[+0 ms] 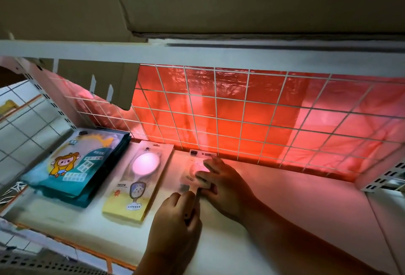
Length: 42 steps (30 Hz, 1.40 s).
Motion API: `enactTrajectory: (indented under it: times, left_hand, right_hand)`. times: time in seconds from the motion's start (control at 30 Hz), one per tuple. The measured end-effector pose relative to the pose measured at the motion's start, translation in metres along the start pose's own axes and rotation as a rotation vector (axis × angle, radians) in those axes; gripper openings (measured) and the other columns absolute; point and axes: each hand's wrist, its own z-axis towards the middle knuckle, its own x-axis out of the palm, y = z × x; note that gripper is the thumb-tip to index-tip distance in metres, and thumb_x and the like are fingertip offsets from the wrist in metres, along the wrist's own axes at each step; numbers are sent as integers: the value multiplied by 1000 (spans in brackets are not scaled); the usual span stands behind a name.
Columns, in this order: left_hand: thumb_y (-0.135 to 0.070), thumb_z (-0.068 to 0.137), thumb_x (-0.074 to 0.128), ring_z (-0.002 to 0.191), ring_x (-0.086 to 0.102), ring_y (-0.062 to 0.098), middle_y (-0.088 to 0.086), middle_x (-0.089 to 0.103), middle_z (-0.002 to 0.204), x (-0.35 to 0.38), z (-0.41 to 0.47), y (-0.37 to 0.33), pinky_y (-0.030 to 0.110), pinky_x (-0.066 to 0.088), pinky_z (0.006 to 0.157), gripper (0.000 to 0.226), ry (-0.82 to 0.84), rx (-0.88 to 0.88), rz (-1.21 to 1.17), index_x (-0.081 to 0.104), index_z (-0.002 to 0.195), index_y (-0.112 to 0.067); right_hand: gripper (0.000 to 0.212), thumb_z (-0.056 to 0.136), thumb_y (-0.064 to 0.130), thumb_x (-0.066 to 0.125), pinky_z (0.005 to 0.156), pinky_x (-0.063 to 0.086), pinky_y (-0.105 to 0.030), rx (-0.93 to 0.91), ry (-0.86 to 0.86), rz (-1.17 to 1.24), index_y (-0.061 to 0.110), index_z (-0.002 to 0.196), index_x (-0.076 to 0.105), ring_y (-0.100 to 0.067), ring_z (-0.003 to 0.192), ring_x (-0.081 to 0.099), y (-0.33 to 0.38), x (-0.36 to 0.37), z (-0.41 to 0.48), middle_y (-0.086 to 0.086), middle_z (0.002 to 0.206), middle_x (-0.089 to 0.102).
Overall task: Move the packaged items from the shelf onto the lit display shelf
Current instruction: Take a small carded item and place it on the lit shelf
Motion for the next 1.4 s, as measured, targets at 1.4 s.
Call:
enactTrajectory:
  times: [1.4]
  left_hand:
    - [-34,81,73,80,57,17,-5,63,90,6,-4,1,35,53,60,43,29,-29,68,59,122,-31]
  right_hand:
    - [53,90,59,59,111,41,-36,-16,-26,14,35,137,56,-17,146,29,6,-10,-1,10,150,44]
